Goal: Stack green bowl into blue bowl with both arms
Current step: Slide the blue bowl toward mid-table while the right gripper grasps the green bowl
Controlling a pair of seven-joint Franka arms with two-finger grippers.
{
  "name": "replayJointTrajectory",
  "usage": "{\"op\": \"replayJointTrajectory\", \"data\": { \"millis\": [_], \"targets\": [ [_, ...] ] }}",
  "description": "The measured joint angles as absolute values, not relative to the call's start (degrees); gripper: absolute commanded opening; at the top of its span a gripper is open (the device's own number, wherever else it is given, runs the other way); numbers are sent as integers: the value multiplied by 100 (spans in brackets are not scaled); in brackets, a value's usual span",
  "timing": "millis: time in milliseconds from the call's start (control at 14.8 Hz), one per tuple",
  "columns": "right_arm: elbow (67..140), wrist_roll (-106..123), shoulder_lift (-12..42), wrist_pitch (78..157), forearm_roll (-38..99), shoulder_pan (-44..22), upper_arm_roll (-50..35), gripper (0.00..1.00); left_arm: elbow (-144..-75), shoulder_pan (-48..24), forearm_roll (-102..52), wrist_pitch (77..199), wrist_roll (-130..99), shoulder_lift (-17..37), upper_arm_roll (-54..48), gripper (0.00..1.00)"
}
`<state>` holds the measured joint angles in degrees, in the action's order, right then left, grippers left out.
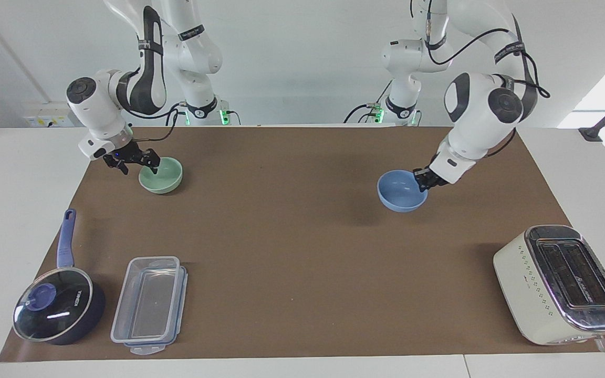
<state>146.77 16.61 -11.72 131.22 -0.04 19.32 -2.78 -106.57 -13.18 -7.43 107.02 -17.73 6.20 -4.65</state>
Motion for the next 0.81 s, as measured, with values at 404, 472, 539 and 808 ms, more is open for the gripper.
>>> {"op": "replayJointTrajectory", "data": {
  "millis": [404, 472, 539, 808],
  "targets": [
    [14799, 1671, -1165, 13473, -4, 1931, -287, 99, -11147, -3419, -856, 11830, -4068, 1113, -536, 0],
    [14829, 1671, -1158, 13501, -4, 1931, -287, 99, -11201, -3451, -882, 11932, -4094, 1197, -536, 0],
    [14864, 1671, -1128, 13537, -4, 1934, -286, 97, -11233, -3449, -910, 12031, -4100, 1263, -523, 0],
    [14897, 1801, -965, 13646, -4, 1998, -280, 0, -11313, -3451, -950, 12224, -4100, 1331, -498, 100]
  ]
}}
